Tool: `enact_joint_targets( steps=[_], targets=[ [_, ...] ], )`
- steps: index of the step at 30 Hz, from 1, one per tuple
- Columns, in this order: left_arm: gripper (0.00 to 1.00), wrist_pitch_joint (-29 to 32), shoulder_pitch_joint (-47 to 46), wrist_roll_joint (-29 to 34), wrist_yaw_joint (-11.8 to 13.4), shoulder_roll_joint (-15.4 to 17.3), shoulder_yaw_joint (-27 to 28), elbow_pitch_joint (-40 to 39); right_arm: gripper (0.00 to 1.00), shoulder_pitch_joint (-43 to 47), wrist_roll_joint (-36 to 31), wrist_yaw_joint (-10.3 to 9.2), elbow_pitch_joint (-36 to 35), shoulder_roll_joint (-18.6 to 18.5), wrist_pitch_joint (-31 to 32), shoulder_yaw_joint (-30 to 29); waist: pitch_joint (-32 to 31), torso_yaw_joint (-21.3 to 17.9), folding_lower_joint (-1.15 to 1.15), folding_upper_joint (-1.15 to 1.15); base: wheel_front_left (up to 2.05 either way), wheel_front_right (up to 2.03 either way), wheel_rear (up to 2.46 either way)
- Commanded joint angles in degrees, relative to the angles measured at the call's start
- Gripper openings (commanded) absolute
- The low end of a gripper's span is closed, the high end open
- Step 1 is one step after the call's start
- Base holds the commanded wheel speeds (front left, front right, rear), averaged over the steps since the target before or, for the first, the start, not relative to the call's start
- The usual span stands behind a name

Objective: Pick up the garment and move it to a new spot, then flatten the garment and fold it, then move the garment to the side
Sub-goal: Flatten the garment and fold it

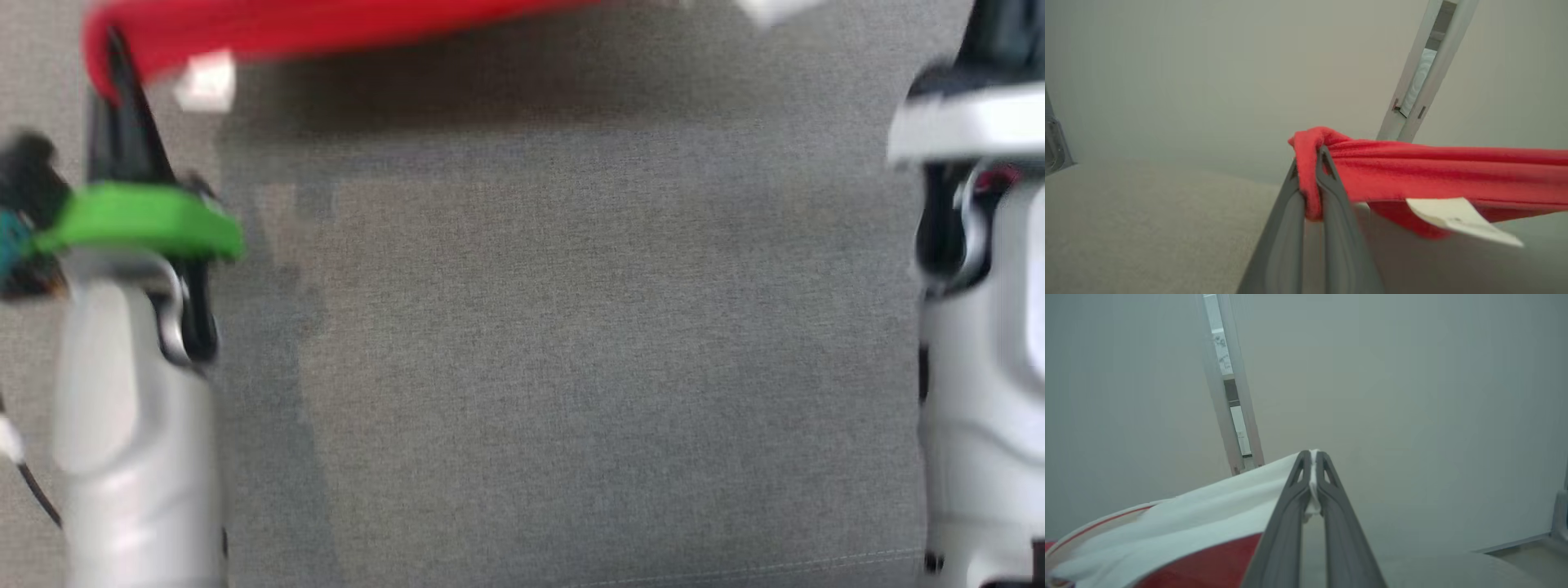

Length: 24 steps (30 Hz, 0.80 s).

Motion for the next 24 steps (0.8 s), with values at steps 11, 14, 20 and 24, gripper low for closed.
enact_joint_targets(
  steps=[11,14,20,24],
  targets=[
    [0.0,0.0,27.1,-3.9,0.3,-0.6,-5.8,1.9,0.0,34.3,5.8,-0.41,0.7,-1.4,-0.2,8.0,-7.1,-0.8,-0.02,0.0,0.0,0.0,0.0],
    [0.0,0.0,32.3,-5.9,1.5,-0.7,-5.6,0.0,0.0,38.7,7.0,-0.42,-0.3,-2.7,-0.2,8.9,-10.2,-1.5,-0.02,0.0,0.0,0.0,0.0],
    [0.0,0.0,39.8,-7.2,2.4,-0.7,-6.7,-2.1,0.0,45.8,8.2,-0.41,-2.2,-3.6,-0.2,11.4,-15.2,-1.7,-0.02,0.0,0.0,0.0,0.0],
    [0.0,0.0,44.0,-7.1,2.5,-0.7,-7.4,-3.4,0.0,50.0,8.5,-0.41,-3.5,-4.2,-0.2,12.9,-17.3,-1.4,-0.02,0.0,0.0,0.0,0.0]
  ],
)
